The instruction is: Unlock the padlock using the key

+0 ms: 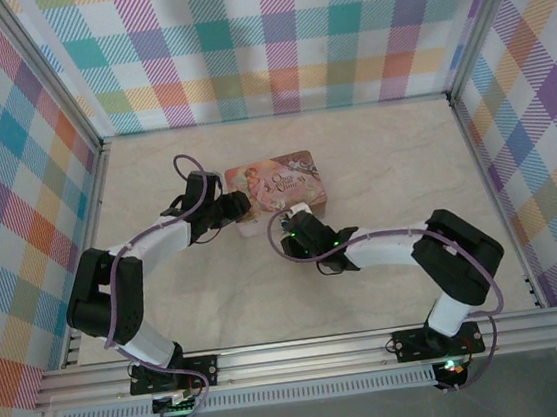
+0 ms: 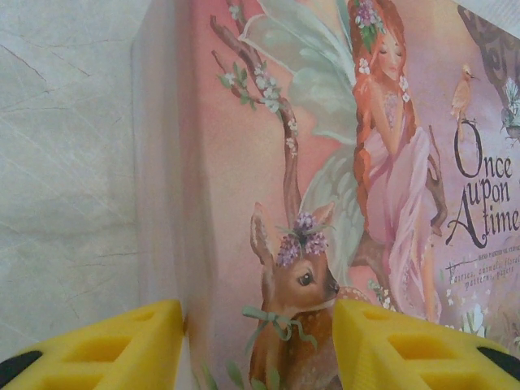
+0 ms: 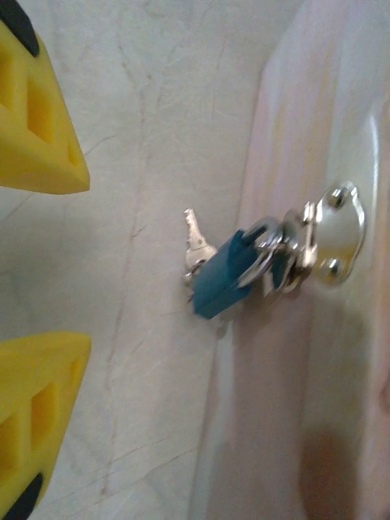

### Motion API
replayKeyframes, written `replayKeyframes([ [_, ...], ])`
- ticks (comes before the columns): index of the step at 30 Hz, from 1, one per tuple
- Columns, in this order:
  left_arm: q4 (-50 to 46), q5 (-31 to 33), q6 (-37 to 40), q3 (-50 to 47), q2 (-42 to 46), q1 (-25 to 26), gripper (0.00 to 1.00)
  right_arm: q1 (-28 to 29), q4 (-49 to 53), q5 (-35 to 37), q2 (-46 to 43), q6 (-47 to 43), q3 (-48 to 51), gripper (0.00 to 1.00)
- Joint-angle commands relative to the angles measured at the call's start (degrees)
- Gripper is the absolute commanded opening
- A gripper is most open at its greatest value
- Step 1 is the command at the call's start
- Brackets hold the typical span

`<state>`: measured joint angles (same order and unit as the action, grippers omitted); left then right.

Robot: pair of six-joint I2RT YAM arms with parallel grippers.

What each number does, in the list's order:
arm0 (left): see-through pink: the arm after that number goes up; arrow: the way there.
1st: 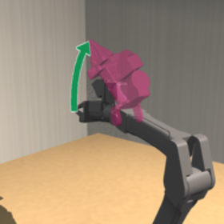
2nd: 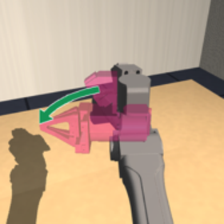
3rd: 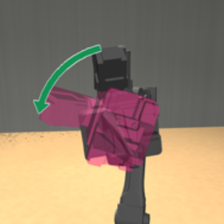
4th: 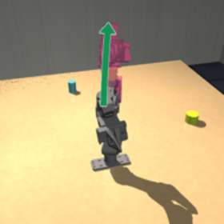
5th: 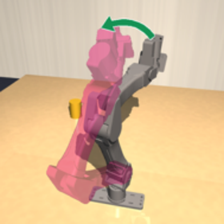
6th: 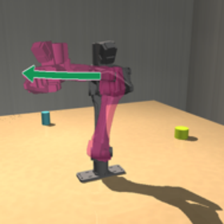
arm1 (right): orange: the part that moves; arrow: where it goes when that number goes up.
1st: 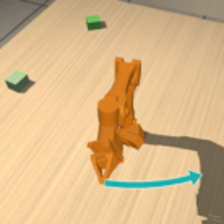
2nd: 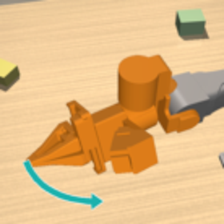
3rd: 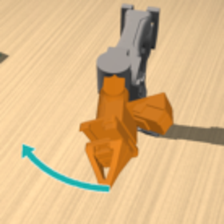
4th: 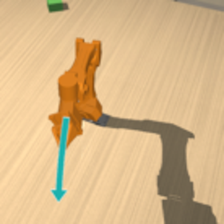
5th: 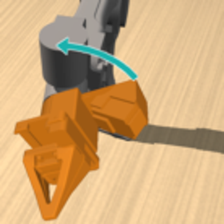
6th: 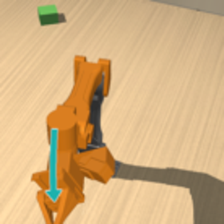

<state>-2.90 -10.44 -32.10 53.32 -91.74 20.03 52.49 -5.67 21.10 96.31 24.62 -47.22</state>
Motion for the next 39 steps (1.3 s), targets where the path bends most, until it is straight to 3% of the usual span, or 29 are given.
replayKeyframes([
  [1,-1.4,-1.1,-0.1,-0.5,1.6,-0.7,0.51,1.2,-1.2,9.3,4.1,-0.8,-3.7,0.49],
  [16,-2.8,-0.6,0.9,0.3,1.1,-0.7,0.51,2.3,2.7,18.4,18.1,-0.9,-15.9,0.46],
  [25,-3.7,-0.4,1.4,1.0,1.0,-0.7,0.51,1.8,2.1,16.2,20.2,-3.2,-17.4,0.25],
  [30,-3.9,-0.1,1.7,1.1,1.2,-0.8,0.51,0.8,1.7,7.6,16.0,-6.7,-14.8,0.06],
  [39,-3.6,0.0,2.2,1.2,1.1,-1.9,0.51,-8.8,5.1,-29.1,5.2,-10.9,-9.7,0.07],
])
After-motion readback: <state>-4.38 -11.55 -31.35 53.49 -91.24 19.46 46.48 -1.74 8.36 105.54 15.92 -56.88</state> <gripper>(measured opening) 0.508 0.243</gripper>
